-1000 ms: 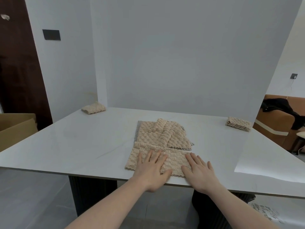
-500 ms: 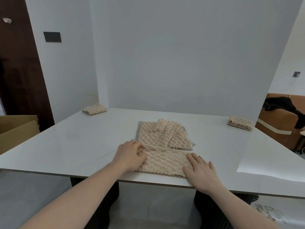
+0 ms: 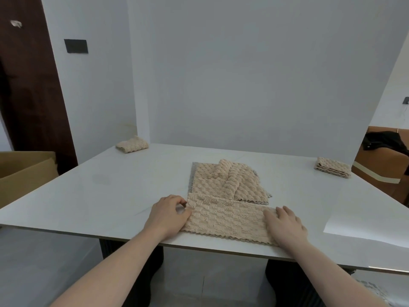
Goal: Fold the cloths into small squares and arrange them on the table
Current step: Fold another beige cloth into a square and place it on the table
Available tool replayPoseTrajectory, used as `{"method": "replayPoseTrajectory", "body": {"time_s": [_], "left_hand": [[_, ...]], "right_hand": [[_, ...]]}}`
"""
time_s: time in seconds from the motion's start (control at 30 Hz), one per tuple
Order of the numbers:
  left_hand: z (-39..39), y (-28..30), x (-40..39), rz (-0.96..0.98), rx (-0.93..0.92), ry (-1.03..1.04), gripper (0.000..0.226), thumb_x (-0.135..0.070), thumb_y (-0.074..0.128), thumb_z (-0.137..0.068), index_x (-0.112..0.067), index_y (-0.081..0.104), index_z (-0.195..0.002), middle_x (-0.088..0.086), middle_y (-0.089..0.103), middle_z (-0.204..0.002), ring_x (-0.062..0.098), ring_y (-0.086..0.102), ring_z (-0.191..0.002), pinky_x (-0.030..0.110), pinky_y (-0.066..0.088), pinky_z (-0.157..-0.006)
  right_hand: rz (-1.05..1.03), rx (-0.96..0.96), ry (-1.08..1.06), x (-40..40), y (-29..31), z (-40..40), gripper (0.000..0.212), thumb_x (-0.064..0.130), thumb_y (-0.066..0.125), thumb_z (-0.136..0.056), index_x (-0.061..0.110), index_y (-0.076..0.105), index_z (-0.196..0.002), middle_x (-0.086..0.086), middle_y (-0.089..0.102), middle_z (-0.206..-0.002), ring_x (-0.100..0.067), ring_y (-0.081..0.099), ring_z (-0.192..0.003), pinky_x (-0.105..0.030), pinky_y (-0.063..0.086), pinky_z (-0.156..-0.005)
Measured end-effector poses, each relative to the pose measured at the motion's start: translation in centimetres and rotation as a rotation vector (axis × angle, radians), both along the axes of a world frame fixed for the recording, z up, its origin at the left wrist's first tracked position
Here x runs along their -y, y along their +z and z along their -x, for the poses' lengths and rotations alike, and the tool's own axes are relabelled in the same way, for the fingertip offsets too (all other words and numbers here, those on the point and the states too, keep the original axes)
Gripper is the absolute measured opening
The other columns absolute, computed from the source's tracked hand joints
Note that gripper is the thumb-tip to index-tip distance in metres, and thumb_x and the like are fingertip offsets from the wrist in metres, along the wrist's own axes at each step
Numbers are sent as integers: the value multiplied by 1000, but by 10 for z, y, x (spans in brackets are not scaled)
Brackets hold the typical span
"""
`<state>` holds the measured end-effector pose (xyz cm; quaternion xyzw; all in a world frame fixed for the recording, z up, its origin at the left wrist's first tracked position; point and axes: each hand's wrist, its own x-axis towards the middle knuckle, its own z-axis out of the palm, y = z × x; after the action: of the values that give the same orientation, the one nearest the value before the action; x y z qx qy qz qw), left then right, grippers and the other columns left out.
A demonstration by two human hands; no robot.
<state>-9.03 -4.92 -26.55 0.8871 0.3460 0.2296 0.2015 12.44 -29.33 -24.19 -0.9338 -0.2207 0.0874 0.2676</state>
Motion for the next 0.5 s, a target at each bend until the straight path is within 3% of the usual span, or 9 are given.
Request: {"method": "replayPoseTrajectory", "body": {"time_s": [0.17, 0.23, 0.3, 0.4, 0.5], "left_hand": [[0, 0, -3, 85, 90, 36, 21, -51, 64, -84, -32, 66, -75, -21, 67, -109, 8, 61, -108, 33, 48, -93], [1, 1, -3, 89, 92, 41, 22, -51, 65, -83, -31, 67, -72, -21, 68, -107, 7, 62, -105, 31, 49, -90], [1, 2, -2, 85, 90, 43, 23, -51, 64, -82, -31, 66, -71, -21, 68, -105, 7, 62, -103, 32, 50, -90], [2, 1, -2, 82, 91, 35, 23, -53, 63, -82, -32, 65, -73, -22, 66, -104, 7, 60, -104, 34, 51, -92], [2, -1, -3, 85, 106, 30, 25, -52, 64, -83, -31, 64, -70, -22, 67, -100, 7, 62, -102, 35, 52, -92]], "right_hand": [[68, -17, -66, -5, 12, -13, 57, 53, 50, -84, 29, 57, -135, -3, 46, -149, -31, 38, -140, -46, 30, -115], [-20, -83, -53, -5, 17, -22, 33, 51, 62, -83, 28, 68, -106, -5, 63, -127, -31, 52, -122, -43, 43, -106], [-191, -157, -37, -4, 23, -24, 19, 37, 73, -83, 20, 67, -87, -9, 72, -103, -27, 61, -96, -40, 52, -90], [-302, -191, -30, -4, 35, -20, 19, 29, 74, -85, 13, 64, -86, -12, 72, -92, -24, 61, -78, -35, 49, -70], [-342, -205, -35, -7, 44, -13, 23, 33, 74, -84, 15, 63, -94, -12, 72, -95, -28, 67, -84, -33, 48, -64]]}}
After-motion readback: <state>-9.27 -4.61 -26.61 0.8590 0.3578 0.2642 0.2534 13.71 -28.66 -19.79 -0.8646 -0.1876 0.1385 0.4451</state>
